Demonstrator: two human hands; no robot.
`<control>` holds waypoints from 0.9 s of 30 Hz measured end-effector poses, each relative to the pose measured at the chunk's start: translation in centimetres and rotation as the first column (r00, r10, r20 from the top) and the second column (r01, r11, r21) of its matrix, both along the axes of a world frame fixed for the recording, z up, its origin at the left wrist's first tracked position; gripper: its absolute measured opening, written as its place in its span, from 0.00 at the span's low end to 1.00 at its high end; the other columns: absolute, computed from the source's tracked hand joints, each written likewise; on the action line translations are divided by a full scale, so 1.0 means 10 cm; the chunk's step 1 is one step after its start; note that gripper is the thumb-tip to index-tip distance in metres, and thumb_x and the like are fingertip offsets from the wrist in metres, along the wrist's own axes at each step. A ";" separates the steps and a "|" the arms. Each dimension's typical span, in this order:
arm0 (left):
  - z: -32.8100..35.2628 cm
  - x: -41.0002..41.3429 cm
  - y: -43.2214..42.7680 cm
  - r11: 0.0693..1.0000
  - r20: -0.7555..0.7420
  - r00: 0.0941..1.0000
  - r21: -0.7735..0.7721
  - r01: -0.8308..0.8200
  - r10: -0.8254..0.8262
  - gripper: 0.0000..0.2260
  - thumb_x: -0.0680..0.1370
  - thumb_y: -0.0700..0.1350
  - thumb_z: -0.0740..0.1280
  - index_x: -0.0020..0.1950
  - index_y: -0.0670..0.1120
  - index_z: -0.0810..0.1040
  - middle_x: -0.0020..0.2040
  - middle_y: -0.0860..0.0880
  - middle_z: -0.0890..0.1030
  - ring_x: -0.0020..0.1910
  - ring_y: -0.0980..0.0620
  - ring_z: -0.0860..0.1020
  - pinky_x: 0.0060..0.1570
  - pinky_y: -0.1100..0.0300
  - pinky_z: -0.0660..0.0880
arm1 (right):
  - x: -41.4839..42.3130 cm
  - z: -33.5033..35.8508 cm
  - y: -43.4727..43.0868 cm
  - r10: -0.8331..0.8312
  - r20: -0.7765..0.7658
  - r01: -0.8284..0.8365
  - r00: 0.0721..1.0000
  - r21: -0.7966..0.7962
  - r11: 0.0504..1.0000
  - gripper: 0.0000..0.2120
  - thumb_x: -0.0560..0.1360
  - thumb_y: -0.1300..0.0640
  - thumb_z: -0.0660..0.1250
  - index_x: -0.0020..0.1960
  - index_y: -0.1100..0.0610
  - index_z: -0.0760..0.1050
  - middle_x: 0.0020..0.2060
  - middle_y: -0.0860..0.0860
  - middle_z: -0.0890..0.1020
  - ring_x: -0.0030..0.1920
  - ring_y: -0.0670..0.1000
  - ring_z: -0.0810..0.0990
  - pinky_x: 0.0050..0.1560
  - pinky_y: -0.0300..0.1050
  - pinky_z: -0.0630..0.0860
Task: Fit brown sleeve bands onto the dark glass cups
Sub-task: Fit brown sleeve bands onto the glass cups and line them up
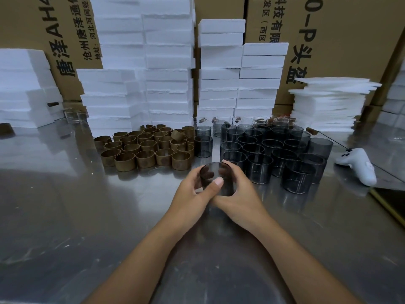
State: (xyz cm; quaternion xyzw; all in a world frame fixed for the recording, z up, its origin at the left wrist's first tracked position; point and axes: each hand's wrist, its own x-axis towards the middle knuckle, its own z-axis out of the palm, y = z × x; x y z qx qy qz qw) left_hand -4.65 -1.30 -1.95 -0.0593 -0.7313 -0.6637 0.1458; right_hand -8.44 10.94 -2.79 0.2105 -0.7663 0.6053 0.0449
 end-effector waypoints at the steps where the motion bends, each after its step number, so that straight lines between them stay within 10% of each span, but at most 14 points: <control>1: 0.00 0.00 -0.01 0.999 -0.010 1.000 0.019 -0.028 0.028 0.12 0.73 0.51 0.68 0.56 0.56 0.75 0.53 0.54 0.81 0.51 0.62 0.80 0.45 0.71 0.74 | 0.01 0.01 0.00 0.026 0.024 -0.026 0.999 0.005 1.000 0.45 0.55 0.45 0.75 0.70 0.47 0.66 0.60 0.38 0.77 0.61 0.35 0.73 0.58 0.29 0.70; 9: 0.01 -0.02 -0.01 0.977 -0.153 0.965 0.002 -0.215 0.213 0.11 0.76 0.46 0.68 0.57 0.52 0.73 0.50 0.58 0.79 0.47 0.73 0.76 0.41 0.78 0.70 | 0.00 0.11 0.03 -0.021 0.158 0.031 0.987 -0.063 0.998 0.20 0.73 0.72 0.63 0.62 0.57 0.74 0.51 0.51 0.81 0.49 0.44 0.79 0.43 0.27 0.73; 15: 0.00 -0.01 0.00 0.990 -0.137 0.984 -0.072 -0.122 0.111 0.18 0.70 0.52 0.71 0.58 0.57 0.74 0.51 0.61 0.81 0.56 0.64 0.77 0.52 0.69 0.74 | -0.02 0.17 0.11 0.032 0.415 0.112 0.909 -0.317 0.942 0.10 0.80 0.60 0.61 0.50 0.58 0.81 0.46 0.55 0.86 0.49 0.53 0.83 0.56 0.48 0.76; 20: -0.01 -0.01 0.01 0.993 -0.147 0.989 -0.110 -0.045 0.029 0.18 0.68 0.54 0.74 0.56 0.61 0.77 0.55 0.60 0.82 0.59 0.60 0.77 0.65 0.49 0.71 | -0.03 0.17 0.15 0.172 0.459 0.080 0.872 -0.480 0.873 0.12 0.81 0.60 0.59 0.45 0.62 0.80 0.39 0.57 0.86 0.36 0.49 0.84 0.34 0.39 0.79; 27: -0.01 -0.01 0.01 0.998 -0.169 0.985 -0.055 0.027 -0.036 0.14 0.70 0.49 0.74 0.53 0.62 0.78 0.53 0.61 0.83 0.57 0.61 0.79 0.60 0.65 0.73 | -0.06 0.18 0.17 0.370 0.493 0.052 0.787 -0.651 0.757 0.13 0.81 0.57 0.57 0.49 0.62 0.78 0.39 0.57 0.85 0.37 0.51 0.85 0.31 0.43 0.80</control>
